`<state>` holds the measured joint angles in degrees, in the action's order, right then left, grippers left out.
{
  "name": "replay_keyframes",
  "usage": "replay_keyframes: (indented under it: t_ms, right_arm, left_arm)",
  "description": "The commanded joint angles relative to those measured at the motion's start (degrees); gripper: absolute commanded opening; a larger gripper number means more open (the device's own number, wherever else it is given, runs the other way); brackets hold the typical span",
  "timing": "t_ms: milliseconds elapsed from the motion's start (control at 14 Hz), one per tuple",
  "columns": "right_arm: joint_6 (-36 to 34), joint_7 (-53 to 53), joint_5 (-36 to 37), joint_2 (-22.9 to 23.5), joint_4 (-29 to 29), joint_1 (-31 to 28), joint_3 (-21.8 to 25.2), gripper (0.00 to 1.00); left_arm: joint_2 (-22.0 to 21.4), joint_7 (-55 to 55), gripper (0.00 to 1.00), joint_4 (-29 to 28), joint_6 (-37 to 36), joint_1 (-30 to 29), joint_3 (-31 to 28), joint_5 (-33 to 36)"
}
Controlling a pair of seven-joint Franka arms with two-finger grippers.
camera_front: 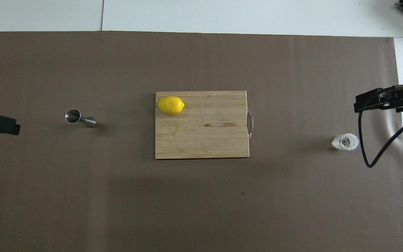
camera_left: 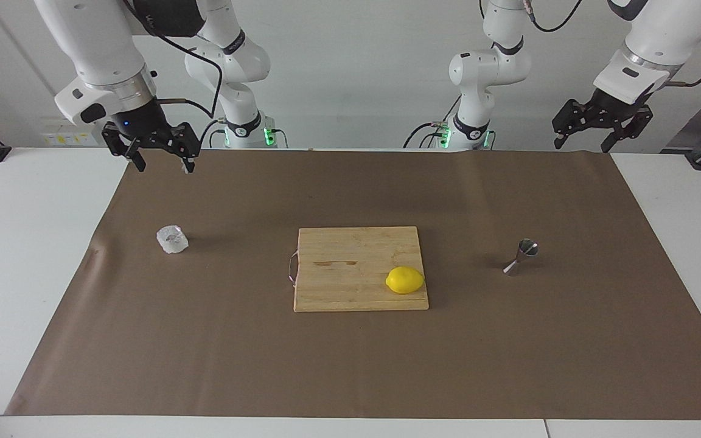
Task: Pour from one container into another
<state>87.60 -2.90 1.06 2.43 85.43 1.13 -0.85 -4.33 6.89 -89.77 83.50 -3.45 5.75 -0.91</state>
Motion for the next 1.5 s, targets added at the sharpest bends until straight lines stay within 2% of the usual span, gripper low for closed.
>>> replay_keyframes:
  t_ms: [0,857,1000,1214,1429]
  right_arm:
    - [-0.5,0.0,0.0,-1.02,1.06,-0.52,-0.47,1.0]
    - [-0.5,0.0,0.0,-1.02,1.06,-0.52,-0.38,1.0]
    - [-0.5,0.0,0.0,-1.02,1.06,-0.52,-0.38,1.0]
    - [-0.5,0.0,0.0,-1.02,1.06,-0.52,-0.39,1.0]
    - [-0.5,0.0,0.0,-1.02,1.06,-0.52,-0.47,1.0]
  left_arm:
    - [0.11,0.05,1.0,0.56,0.43,-0.59,0.49,-0.4]
    - [-0.25,-3.54,1.0,-1.46,0.7,-1.03,0.14,-1.99]
    - [0.72,-3.98,1.0,-1.37,1.75,-1.21,0.14,-2.07]
    - [4.58,-4.16,1.0,-0.93,2.28,-2.95,0.14,-3.56]
    - [8.27,-9.42,1.0,-1.02,3.51,-4.63,0.14,-6.02]
